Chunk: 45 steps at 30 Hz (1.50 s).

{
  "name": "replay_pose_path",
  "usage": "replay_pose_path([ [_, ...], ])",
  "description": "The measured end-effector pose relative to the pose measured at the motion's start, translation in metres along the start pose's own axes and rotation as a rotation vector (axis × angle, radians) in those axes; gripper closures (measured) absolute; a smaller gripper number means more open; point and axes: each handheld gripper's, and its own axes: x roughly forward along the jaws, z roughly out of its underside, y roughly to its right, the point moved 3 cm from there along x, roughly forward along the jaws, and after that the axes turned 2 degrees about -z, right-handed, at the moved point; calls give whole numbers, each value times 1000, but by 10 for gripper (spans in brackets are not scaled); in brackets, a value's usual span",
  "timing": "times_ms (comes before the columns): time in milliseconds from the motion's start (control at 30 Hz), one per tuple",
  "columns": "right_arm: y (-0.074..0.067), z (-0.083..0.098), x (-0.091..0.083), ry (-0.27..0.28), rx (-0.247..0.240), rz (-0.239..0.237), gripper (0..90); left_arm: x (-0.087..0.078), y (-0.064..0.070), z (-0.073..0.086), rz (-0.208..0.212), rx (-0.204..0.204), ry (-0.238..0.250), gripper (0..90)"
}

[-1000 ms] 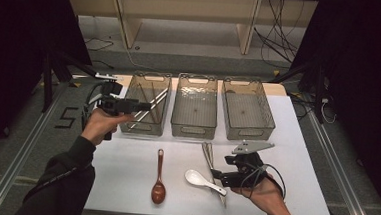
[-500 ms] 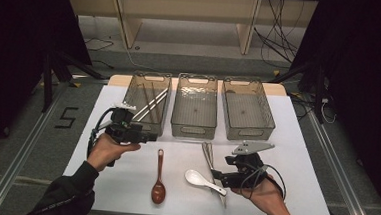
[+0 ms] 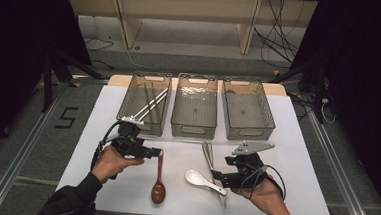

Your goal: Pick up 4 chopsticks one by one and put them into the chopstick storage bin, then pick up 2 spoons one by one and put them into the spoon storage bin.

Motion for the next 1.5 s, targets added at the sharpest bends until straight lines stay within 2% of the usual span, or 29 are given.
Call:
replay_pose_path([
  [133, 0, 1, 0, 0, 0, 1, 333, 2, 0, 3, -7, -14, -6, 163],
  [367, 3, 1, -2, 10, 3, 3, 330, 2, 2, 8, -19, -14, -20, 160],
  [600, 4, 2, -2, 7, 3, 0, 327, 9, 8, 14, -51, 15, -64, 161],
  [867, 5, 2, -3, 9, 15, 3, 324, 18, 15, 20, -56, 37, -105, 161],
  [1133, 3, 1, -2, 8, 3, 6, 324, 26, 20, 26, -63, 59, -139, 165],
  [1233, 3, 2, -2, 4, 3, 4, 324, 27, 21, 25, -68, 50, -140, 170],
  [1500, 6, 3, -2, 3, 5, 5, 324, 35, 22, 28, -61, 57, -174, 199],
])
